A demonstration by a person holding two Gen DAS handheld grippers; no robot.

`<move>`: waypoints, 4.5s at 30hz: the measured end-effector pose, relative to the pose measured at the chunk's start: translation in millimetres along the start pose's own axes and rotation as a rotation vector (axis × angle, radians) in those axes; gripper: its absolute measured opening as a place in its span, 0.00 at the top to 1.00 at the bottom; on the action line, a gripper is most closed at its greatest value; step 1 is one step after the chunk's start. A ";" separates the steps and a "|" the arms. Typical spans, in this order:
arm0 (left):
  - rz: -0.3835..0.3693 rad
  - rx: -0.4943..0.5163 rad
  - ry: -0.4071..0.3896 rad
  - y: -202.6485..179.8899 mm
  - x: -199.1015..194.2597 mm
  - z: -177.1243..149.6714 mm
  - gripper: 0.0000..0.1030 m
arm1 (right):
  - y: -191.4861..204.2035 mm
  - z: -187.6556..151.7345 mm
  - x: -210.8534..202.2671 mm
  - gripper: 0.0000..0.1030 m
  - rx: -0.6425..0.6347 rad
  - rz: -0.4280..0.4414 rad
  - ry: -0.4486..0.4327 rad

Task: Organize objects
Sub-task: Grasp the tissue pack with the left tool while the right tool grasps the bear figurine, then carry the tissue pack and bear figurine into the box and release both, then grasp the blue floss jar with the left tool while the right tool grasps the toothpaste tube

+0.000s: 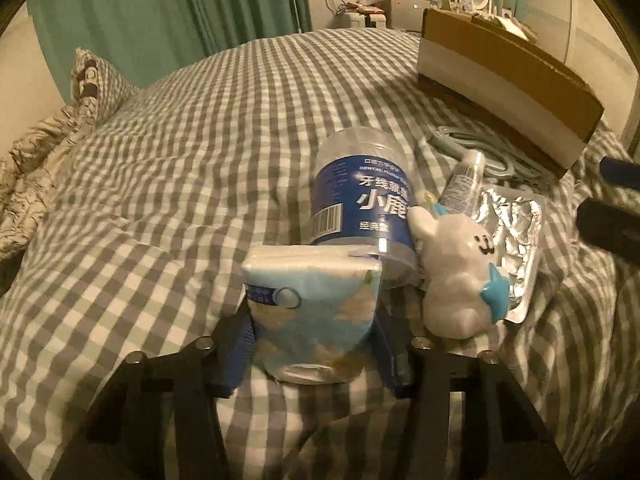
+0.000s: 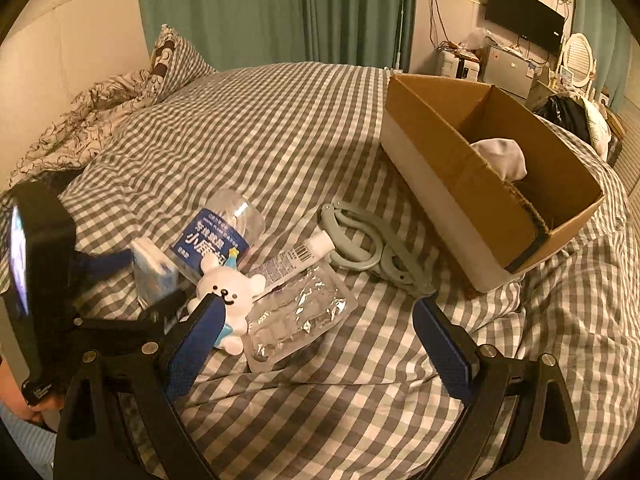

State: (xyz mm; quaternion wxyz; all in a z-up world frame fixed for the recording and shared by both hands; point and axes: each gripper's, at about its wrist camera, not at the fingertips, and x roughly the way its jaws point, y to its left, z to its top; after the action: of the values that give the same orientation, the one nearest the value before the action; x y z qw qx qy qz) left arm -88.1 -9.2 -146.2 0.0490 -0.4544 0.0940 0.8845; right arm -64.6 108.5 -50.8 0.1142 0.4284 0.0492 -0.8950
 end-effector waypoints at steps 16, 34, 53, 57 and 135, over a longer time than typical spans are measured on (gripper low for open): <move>0.005 -0.107 -0.088 49.7 -48.2 8.3 0.49 | 57.8 -1.5 42.0 0.10 -0.071 0.053 0.094; -0.008 -0.100 -0.120 39.4 -69.3 14.3 0.49 | 55.8 -8.8 24.7 0.45 -0.061 0.115 0.087; -0.226 0.139 -0.351 -124.1 -125.6 201.8 0.49 | -135.5 88.3 -131.6 0.45 -0.015 -0.045 -0.187; -0.198 0.183 -0.327 -157.9 -82.9 225.9 0.49 | -170.3 100.4 -110.4 0.45 0.008 -0.075 -0.164; 0.053 -0.066 -0.124 32.5 -7.4 52.6 0.39 | 3.3 17.5 55.9 0.14 -0.004 -0.072 0.097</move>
State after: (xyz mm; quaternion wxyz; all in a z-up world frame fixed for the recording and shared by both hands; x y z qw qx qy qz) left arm -131.2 -29.9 -106.4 0.0161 -0.3973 0.0736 0.9146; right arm -110.9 92.9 -83.2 0.0803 0.4689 0.0718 -0.8767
